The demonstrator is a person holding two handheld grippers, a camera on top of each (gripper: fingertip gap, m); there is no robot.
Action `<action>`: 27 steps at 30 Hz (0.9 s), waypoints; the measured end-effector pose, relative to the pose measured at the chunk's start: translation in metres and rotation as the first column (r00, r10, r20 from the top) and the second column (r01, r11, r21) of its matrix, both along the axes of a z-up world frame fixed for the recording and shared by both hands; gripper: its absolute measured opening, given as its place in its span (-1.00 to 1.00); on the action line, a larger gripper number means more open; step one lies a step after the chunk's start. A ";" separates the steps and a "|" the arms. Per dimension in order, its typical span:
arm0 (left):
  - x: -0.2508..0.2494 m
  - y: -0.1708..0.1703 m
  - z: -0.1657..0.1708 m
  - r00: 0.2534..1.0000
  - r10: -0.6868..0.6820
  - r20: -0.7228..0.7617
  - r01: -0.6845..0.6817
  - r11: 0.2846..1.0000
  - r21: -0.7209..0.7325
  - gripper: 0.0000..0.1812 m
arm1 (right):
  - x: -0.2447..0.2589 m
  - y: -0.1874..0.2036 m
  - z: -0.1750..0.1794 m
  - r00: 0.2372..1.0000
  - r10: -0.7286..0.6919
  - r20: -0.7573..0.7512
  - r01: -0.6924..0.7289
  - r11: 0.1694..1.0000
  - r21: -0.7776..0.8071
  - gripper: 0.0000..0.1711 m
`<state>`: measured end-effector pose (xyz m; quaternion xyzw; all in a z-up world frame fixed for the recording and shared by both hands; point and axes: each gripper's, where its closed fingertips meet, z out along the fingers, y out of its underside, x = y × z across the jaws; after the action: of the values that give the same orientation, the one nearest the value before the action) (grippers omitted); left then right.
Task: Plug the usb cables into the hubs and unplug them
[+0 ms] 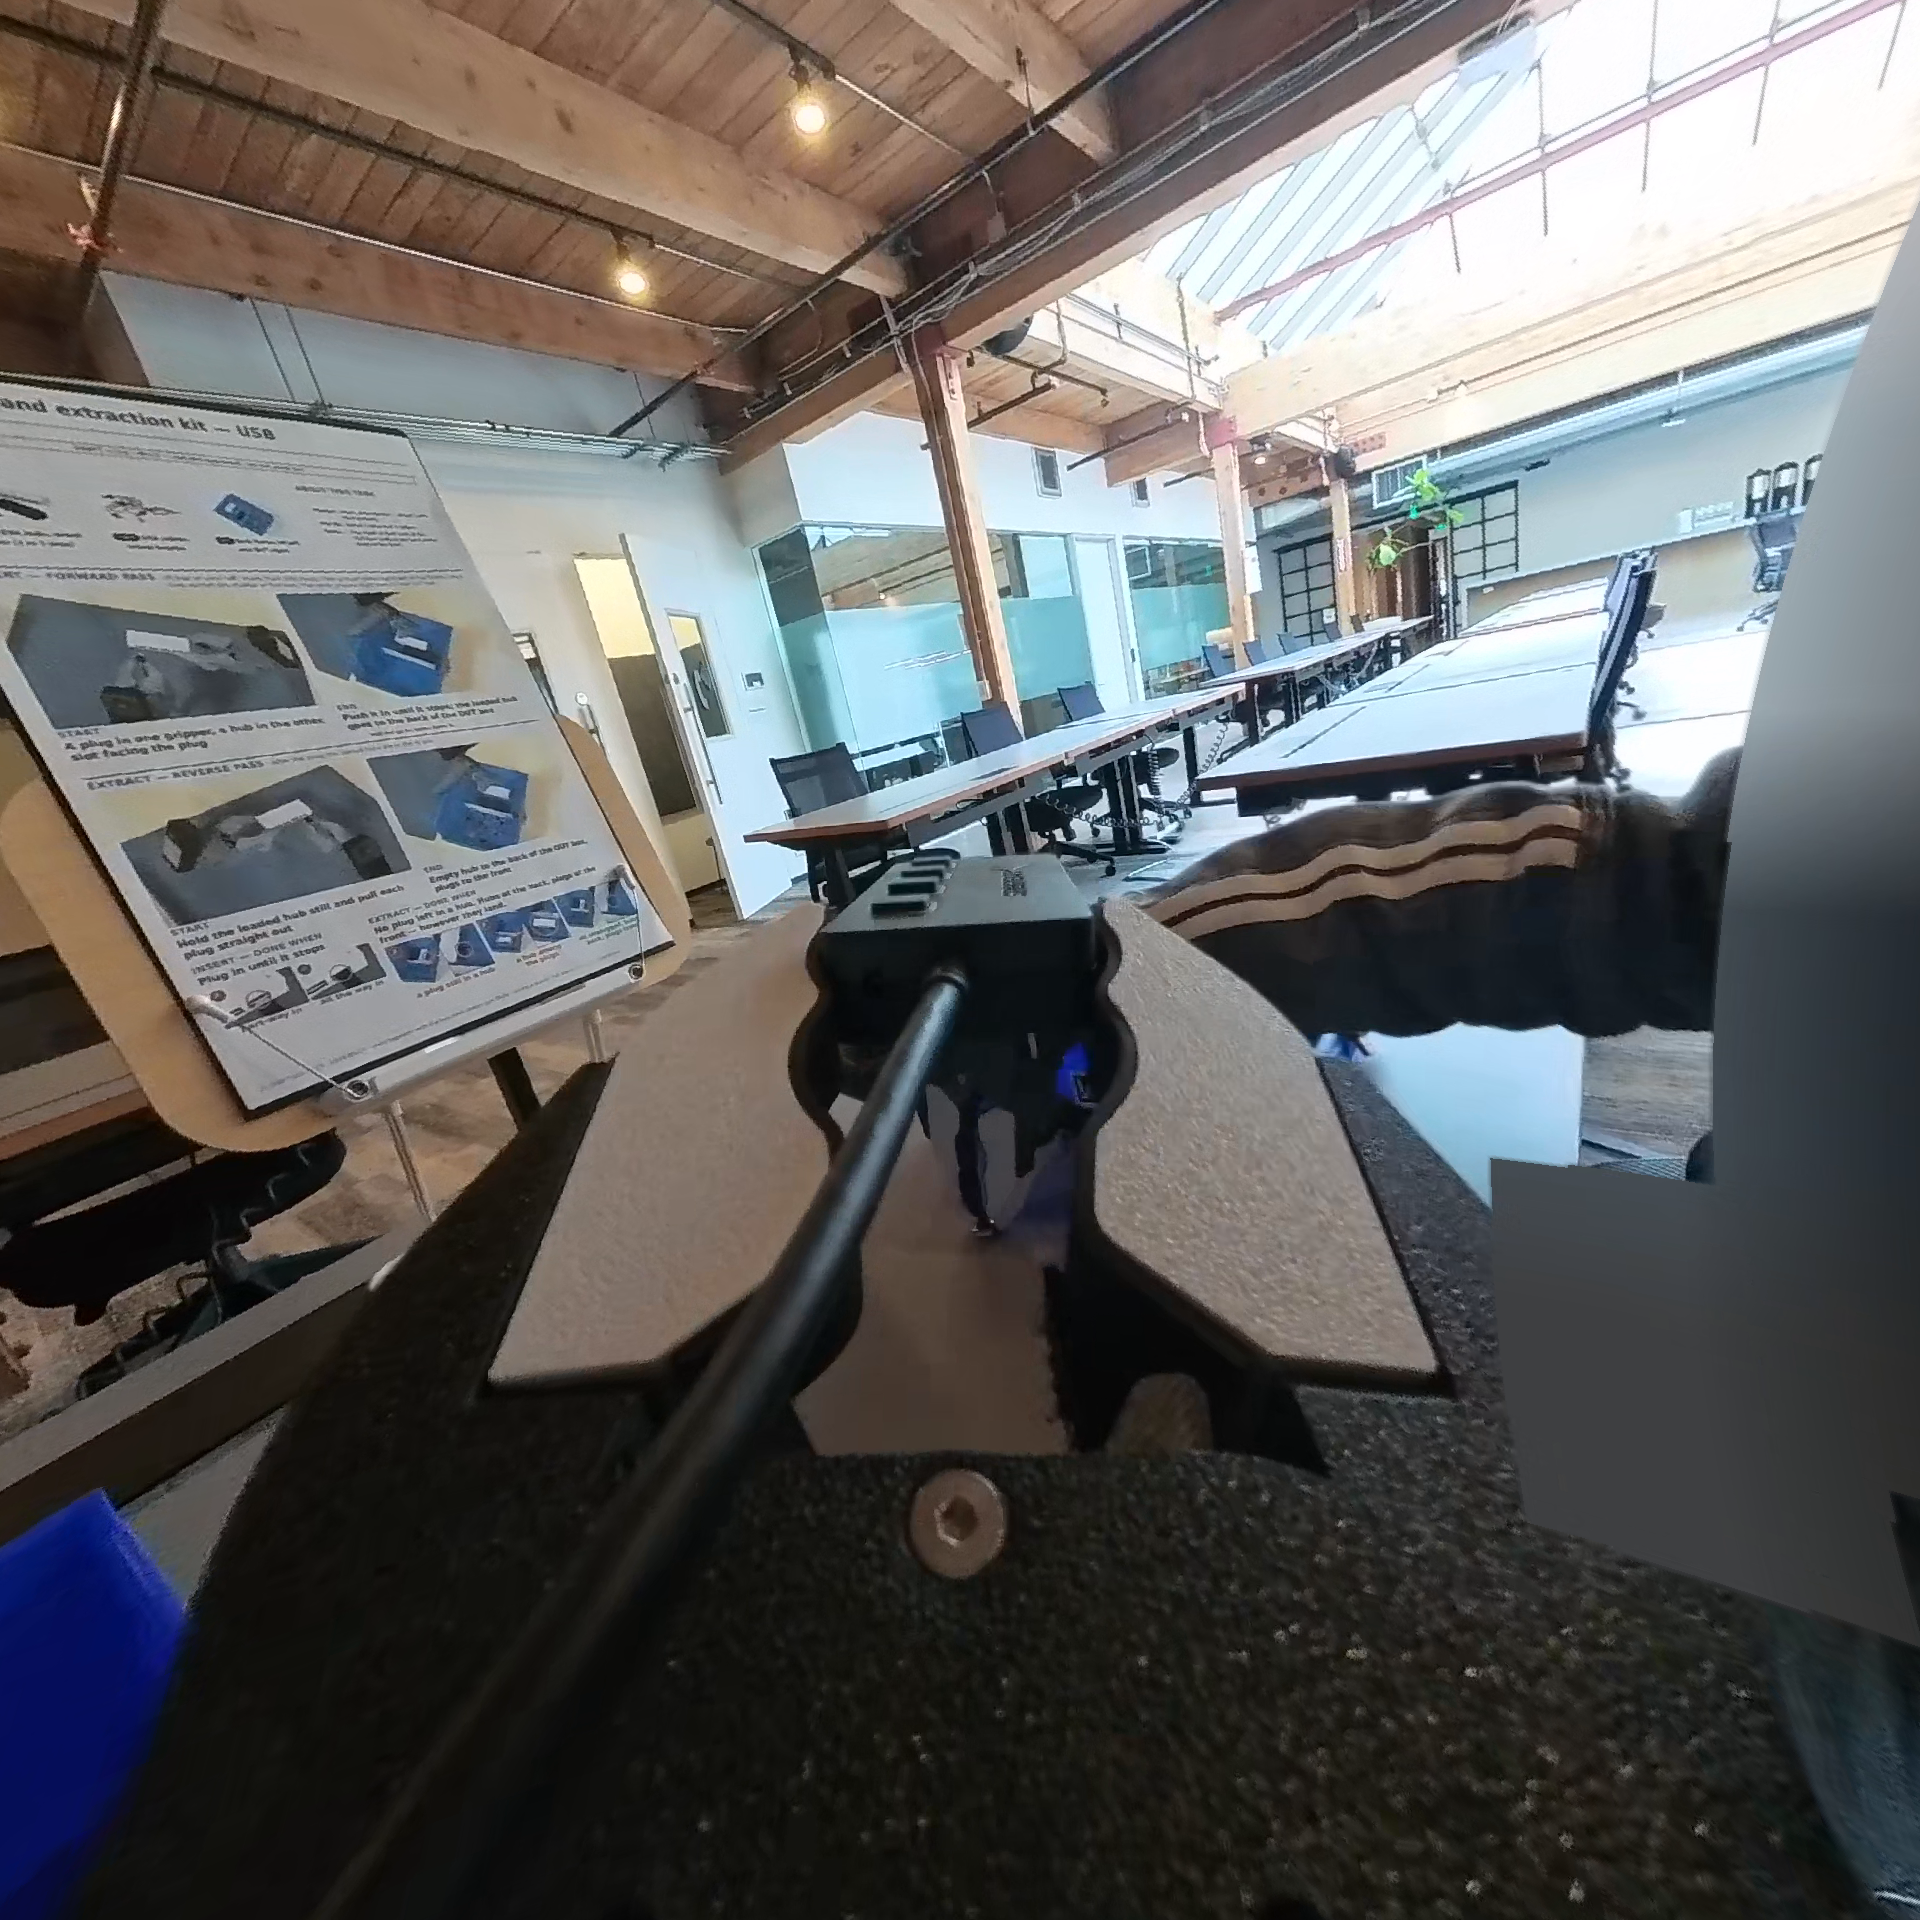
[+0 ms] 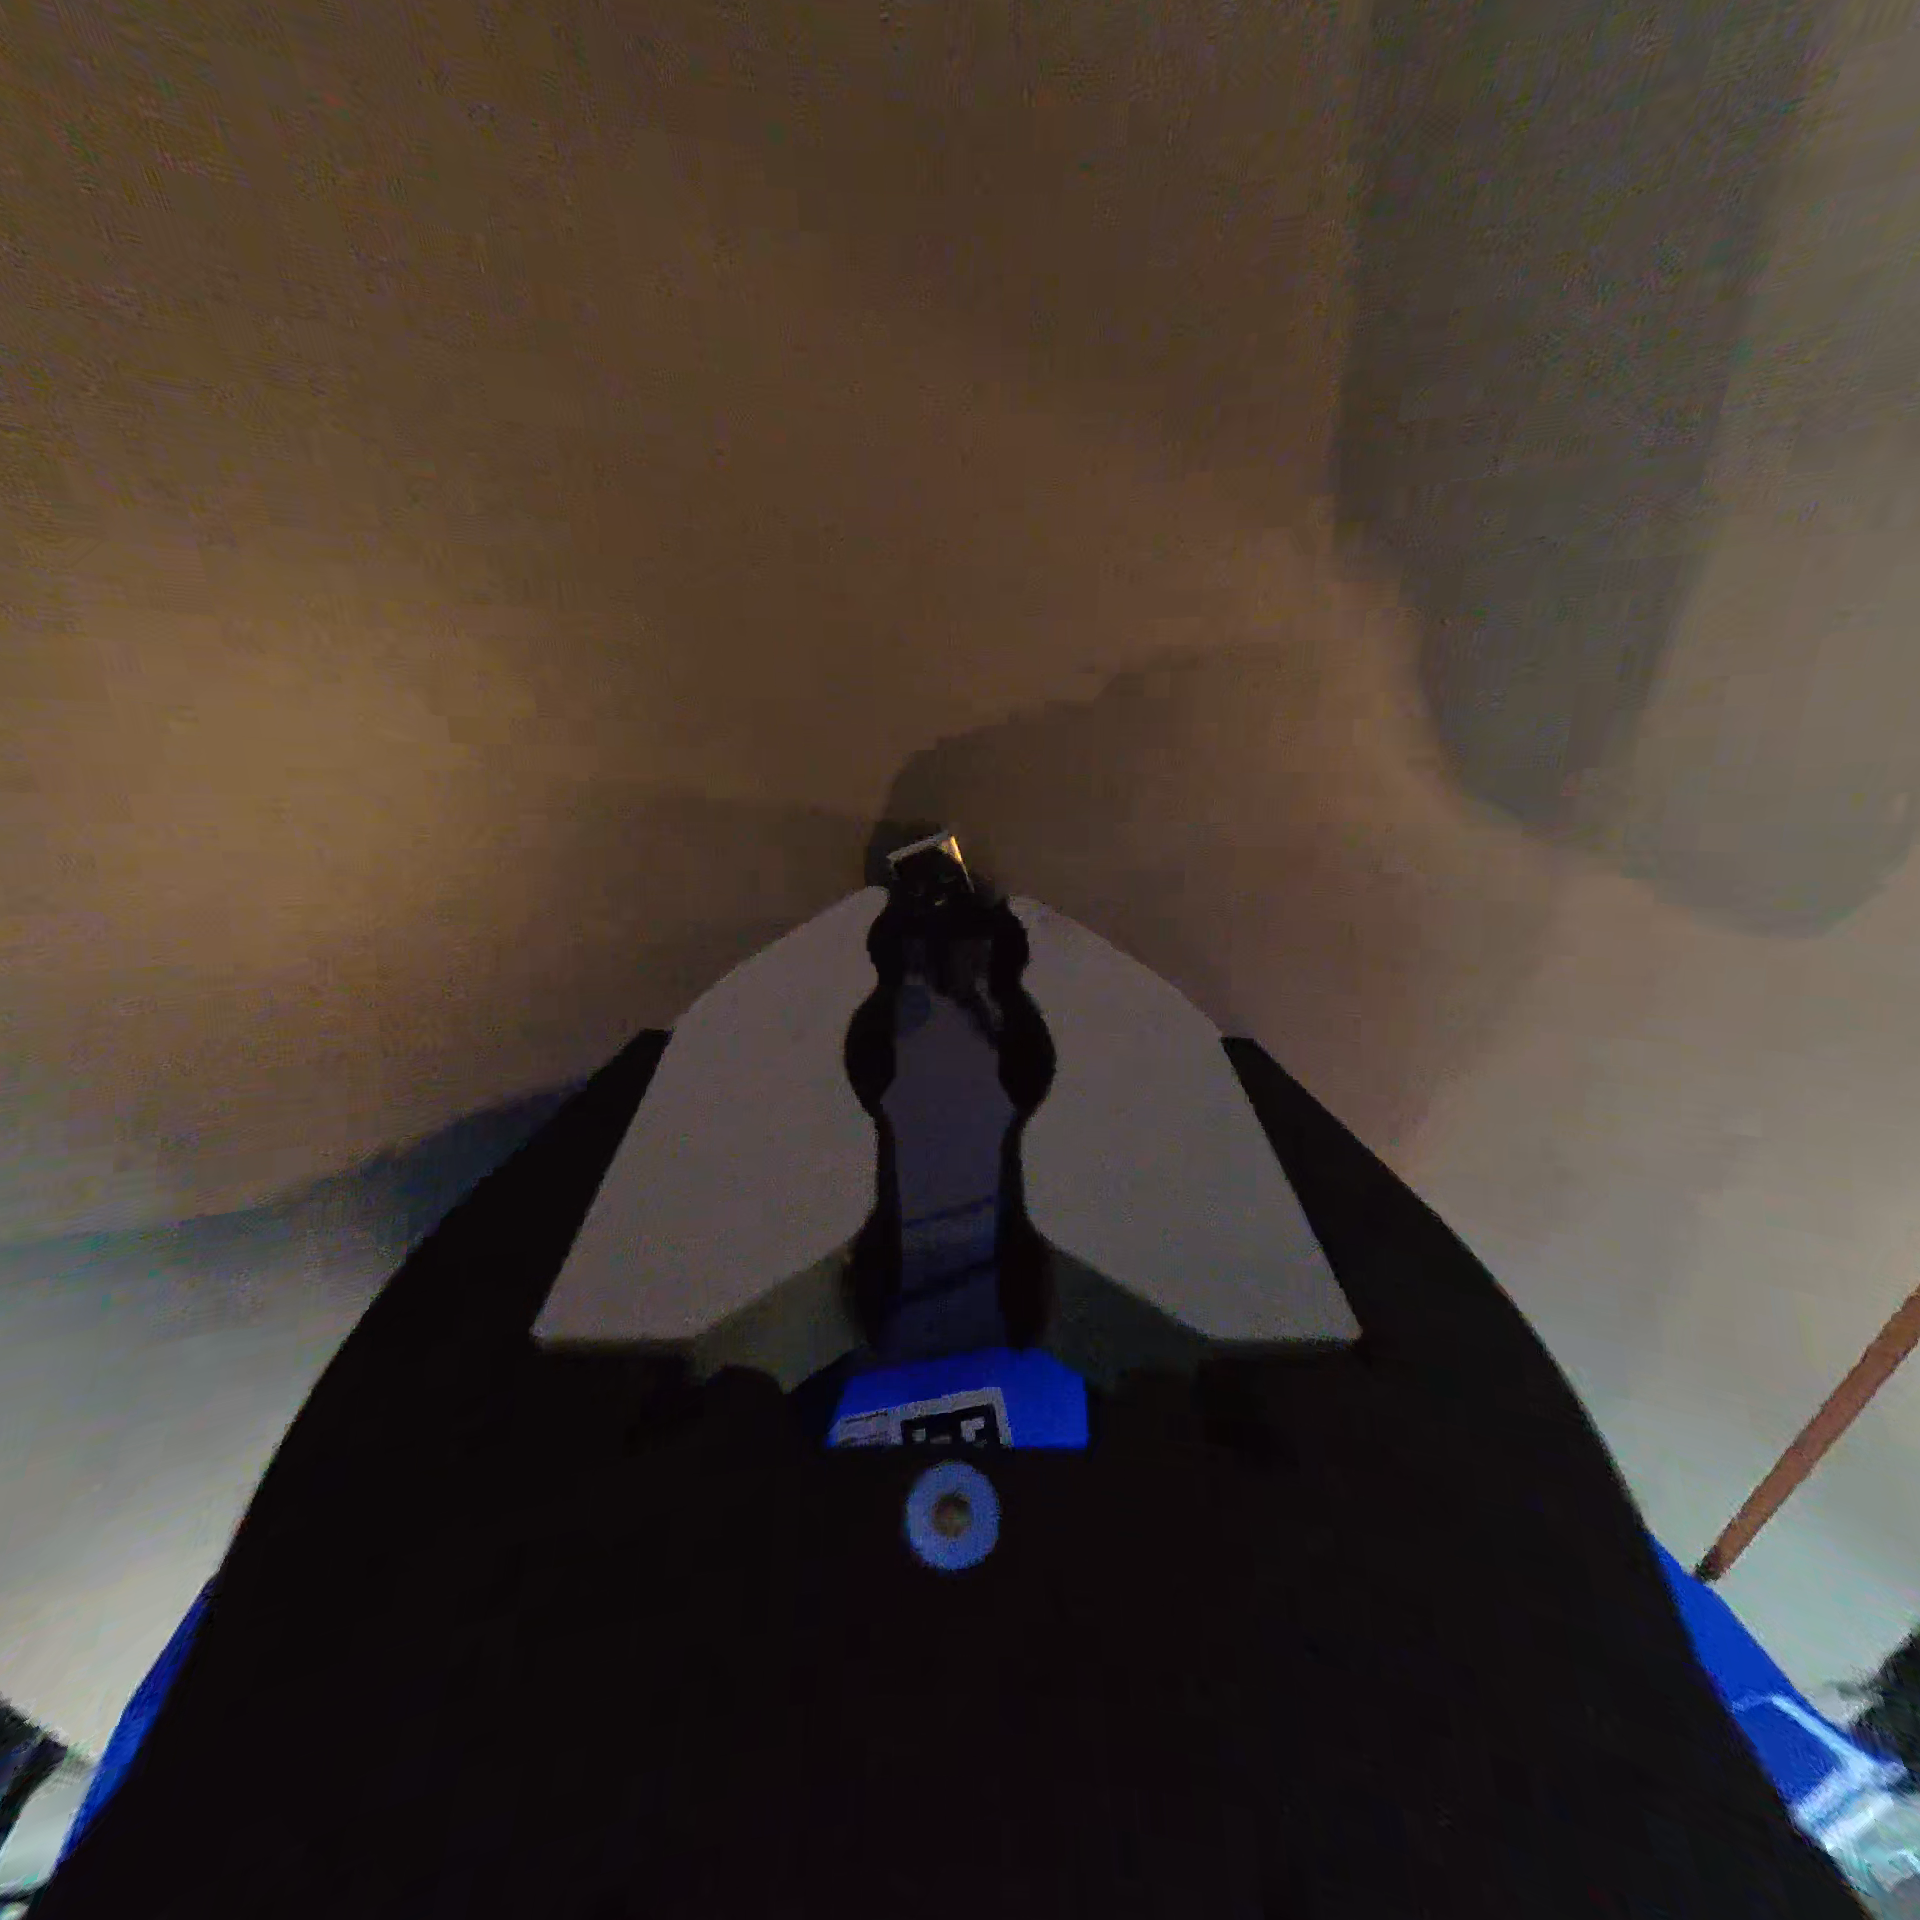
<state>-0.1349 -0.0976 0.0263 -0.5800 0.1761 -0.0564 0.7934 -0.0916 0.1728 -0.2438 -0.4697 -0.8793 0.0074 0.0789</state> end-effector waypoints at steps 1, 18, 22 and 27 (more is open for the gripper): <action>0.001 0.000 0.000 1.000 0.000 -0.006 0.000 1.000 -0.001 -0.51 | 0.002 -0.008 0.000 1.000 0.017 0.024 -0.016 0.999 -0.040 -0.83; 0.004 -0.006 0.002 1.000 -0.019 -0.021 0.019 1.000 0.006 -0.51 | -0.013 -0.171 0.006 0.963 0.268 -0.041 -0.218 0.675 -0.704 -0.84; 0.005 -0.005 0.001 0.999 -0.031 -0.019 0.031 1.000 0.001 -0.51 | -0.020 -0.167 0.007 0.963 0.220 -0.153 -0.261 0.641 -0.721 -0.84; 0.007 -0.003 -0.002 0.999 -0.031 -0.044 0.030 1.000 -0.008 -0.51 | -0.038 -0.158 0.024 0.932 0.105 -0.347 -0.322 0.683 -0.656 -0.66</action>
<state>-0.1278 -0.1007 0.0240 -0.5814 0.2020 -0.0564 0.7861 -0.1294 0.0145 -0.2198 -0.3511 -0.8382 0.4170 0.0171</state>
